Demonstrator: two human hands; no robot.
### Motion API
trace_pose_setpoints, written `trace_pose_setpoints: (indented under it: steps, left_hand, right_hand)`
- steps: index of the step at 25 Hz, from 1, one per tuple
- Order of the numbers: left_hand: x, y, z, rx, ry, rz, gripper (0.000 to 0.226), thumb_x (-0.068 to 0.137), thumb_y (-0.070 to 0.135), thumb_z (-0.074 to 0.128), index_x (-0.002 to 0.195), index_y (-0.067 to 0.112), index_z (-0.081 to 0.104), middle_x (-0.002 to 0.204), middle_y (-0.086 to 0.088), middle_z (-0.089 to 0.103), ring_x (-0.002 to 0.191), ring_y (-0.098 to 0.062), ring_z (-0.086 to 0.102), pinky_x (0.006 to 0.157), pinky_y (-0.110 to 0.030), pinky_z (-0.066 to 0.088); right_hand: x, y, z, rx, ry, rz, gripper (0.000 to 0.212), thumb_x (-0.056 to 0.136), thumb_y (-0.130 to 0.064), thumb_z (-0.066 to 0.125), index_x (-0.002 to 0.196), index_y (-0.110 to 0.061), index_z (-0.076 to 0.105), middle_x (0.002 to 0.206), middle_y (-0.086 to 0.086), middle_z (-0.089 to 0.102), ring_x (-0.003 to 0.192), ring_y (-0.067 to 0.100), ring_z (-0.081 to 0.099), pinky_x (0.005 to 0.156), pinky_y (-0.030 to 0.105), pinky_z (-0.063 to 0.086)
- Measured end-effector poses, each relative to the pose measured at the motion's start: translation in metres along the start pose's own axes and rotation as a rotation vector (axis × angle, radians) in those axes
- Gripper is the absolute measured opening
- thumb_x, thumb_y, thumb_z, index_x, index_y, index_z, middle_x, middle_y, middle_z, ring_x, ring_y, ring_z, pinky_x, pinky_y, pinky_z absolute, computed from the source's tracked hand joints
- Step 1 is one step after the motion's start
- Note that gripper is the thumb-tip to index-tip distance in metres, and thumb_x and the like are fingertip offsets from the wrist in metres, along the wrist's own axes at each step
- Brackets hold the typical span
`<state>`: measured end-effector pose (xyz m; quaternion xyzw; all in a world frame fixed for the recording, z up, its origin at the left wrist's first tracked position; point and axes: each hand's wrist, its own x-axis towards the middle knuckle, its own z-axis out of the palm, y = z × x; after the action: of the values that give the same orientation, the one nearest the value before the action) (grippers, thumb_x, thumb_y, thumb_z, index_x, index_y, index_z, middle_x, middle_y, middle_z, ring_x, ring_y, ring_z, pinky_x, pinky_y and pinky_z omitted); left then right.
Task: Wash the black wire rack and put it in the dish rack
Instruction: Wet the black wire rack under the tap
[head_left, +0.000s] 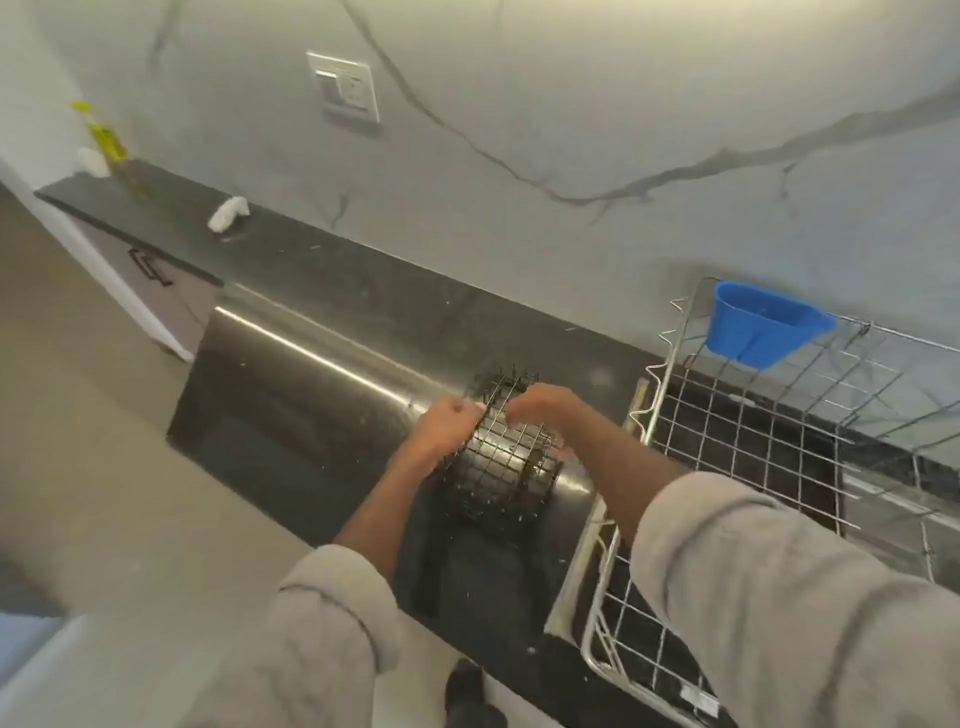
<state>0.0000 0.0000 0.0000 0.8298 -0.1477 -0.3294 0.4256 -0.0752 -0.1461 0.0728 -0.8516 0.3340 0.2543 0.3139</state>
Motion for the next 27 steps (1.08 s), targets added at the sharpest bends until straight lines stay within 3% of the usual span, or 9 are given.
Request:
trace_pose_setpoints:
  steps: [3,5,7,9,13,17,21,24,27]
  left_hand:
    - [0.029,-0.014,0.002,0.031,-0.165,-0.118,0.055,0.103,0.055,0.059,0.141,0.015,0.058,0.131,0.000,0.065,0.121,-0.023,0.063,0.095,-0.042,0.054]
    - [0.036,-0.018,0.006,-0.035,-0.196,-0.139,0.063,0.103,0.053,0.061,0.155,0.020,0.049,0.144,0.000,0.060,0.126,-0.024,0.059,0.098,-0.045,0.052]
    - [0.032,-0.011,0.003,-0.088,-0.179,-0.121,0.052,0.105,0.048,0.060,0.150,0.024,0.051,0.136,0.006,0.057,0.122,-0.020,0.055,0.098,-0.043,0.046]
    - [0.029,0.001,-0.008,-0.070,-0.204,-0.075,0.038,0.107,0.048,0.058,0.139,0.027,0.056,0.132,0.006,0.056,0.120,-0.020,0.054,0.096,-0.040,0.041]
    - [0.012,0.045,-0.048,-0.001,-0.154,0.145,0.048,0.104,0.065,0.051,0.123,0.022,0.062,0.127,0.001,0.067,0.118,-0.021,0.064,0.093,-0.037,0.050]
    - [-0.032,0.127,-0.089,-0.162,-0.010,0.268,0.046,0.107,0.059,0.049,0.122,0.017,0.064,0.117,-0.006,0.069,0.100,-0.020,0.065,0.088,-0.042,0.053]
    - [-0.098,0.199,-0.089,-0.240,-0.192,0.174,0.052,0.103,0.061,0.056,0.128,0.016,0.067,0.115,-0.013,0.078,0.091,-0.025,0.076,0.075,-0.036,0.053]
    - [-0.137,0.239,-0.058,-0.291,-0.294,0.183,0.048,0.106,0.050,0.057,0.118,0.007,0.074,0.119,-0.013,0.079,0.075,-0.023,0.064,0.055,-0.027,0.047]
    - [-0.193,0.269,0.017,-0.472,-0.321,0.161,0.028,0.108,0.020,0.055,0.104,-0.003,0.071,0.093,-0.011,0.078,0.047,-0.008,0.050,0.034,-0.019,0.040]
  right_hand:
    - [0.035,-0.005,0.017,0.098,0.121,0.170,0.069,0.088,-0.021,0.072,0.148,-0.003,0.043,0.140,0.021,0.055,0.127,0.040,0.056,0.104,0.046,0.050]
    - [0.049,-0.004,0.027,0.118,0.190,0.256,0.087,0.082,-0.019,0.080,0.152,-0.007,0.030,0.124,0.018,0.055,0.113,0.034,0.057,0.090,0.040,0.055]
    - [0.046,-0.008,0.028,0.106,0.271,0.255,0.086,0.080,-0.021,0.084,0.149,-0.013,0.032,0.113,0.009,0.057,0.099,0.024,0.056,0.067,0.030,0.051]
    - [0.039,-0.011,0.021,0.084,0.337,0.225,0.079,0.080,-0.029,0.085,0.143,-0.015,0.040,0.107,0.004,0.059,0.091,0.019,0.054,0.058,0.027,0.045]
    - [0.005,-0.026,-0.022,0.180,0.436,0.123,0.070,0.078,-0.033,0.087,0.131,-0.009,0.048,0.099,0.001,0.058,0.089,0.018,0.056,0.061,0.027,0.047]
    - [-0.070,-0.028,-0.093,0.508,0.482,-0.045,0.055,0.072,-0.029,0.089,0.113,-0.008,0.059,0.099,0.005,0.064,0.098,0.025,0.066,0.080,0.040,0.060]
    - [-0.171,0.010,-0.137,0.811,0.407,-0.180,0.042,0.075,-0.006,0.085,0.109,-0.006,0.060,0.104,0.009,0.059,0.102,0.025,0.059,0.068,0.035,0.055]
    - [-0.233,0.064,-0.152,0.868,0.420,-0.194,0.052,0.071,-0.009,0.090,0.115,-0.009,0.063,0.108,0.011,0.062,0.097,0.027,0.064,0.067,0.032,0.057]
    - [-0.293,0.150,-0.152,0.950,0.439,-0.219,0.047,0.073,-0.005,0.089,0.113,-0.008,0.064,0.116,0.021,0.068,0.093,0.037,0.073,0.065,0.035,0.060]
